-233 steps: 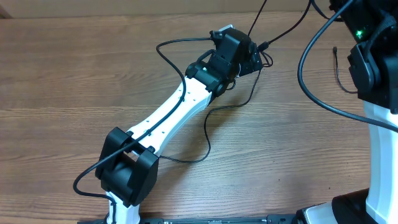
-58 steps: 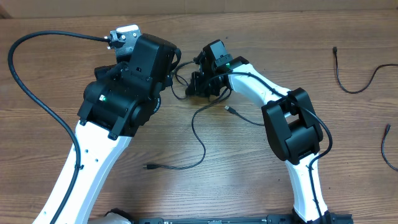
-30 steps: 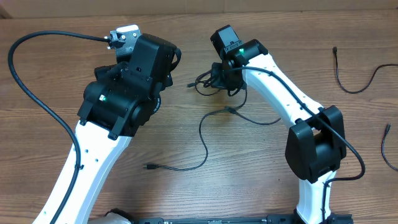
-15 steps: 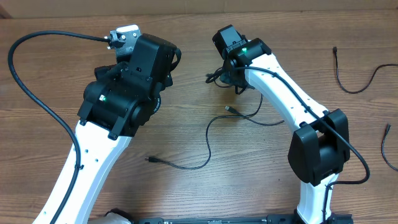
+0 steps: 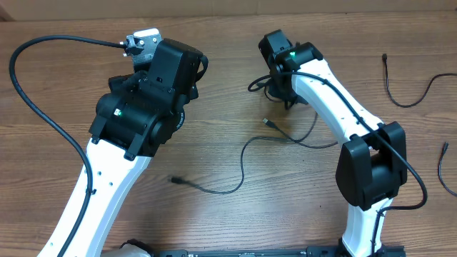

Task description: Untangle cables

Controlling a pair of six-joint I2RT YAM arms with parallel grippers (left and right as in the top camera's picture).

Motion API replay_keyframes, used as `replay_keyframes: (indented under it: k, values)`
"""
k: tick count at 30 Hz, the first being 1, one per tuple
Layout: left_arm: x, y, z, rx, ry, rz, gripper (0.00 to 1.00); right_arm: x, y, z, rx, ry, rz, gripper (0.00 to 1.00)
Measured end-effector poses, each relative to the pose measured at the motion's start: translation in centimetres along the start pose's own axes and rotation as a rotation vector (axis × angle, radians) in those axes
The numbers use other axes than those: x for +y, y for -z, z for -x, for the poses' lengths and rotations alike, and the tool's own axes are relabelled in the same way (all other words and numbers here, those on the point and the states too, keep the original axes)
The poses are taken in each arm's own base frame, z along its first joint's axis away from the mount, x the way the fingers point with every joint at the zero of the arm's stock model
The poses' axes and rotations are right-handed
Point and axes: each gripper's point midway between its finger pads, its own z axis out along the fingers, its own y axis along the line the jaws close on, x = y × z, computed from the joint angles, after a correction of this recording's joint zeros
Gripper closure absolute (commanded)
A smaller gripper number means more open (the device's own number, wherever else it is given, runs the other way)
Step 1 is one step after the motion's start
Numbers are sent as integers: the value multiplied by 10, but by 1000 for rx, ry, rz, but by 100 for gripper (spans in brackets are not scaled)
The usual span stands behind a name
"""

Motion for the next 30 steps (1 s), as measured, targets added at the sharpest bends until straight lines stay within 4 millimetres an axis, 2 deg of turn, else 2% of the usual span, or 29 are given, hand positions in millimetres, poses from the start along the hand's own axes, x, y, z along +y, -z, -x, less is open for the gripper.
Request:
replay_keyframes:
  k: [9,14,19,22,23,27,28,30]
  values:
    - [0,0,0,0,0,0,1,-39,-7,-41,148,80,-157,96]
    - [0,0,0,0,0,0,1,-51,-3,-47,174,102,-209,96]
    - [0,0,0,0,0,0,1,-50,-3,-48,180,106,-203,96]
    - [0,0,0,0,0,0,1,-33,-6,-48,194,126,-114,88]
    - [0,0,0,0,0,0,0,-21,-7,-48,202,137,-56,78]
    - [0,0,0,0,0,0,0,37,1,-57,271,245,265,45]
    - [0,0,0,0,0,0,1,51,6,-60,287,281,354,39]
    - [0,0,0,0,0,0,0,76,19,-66,305,350,516,36]
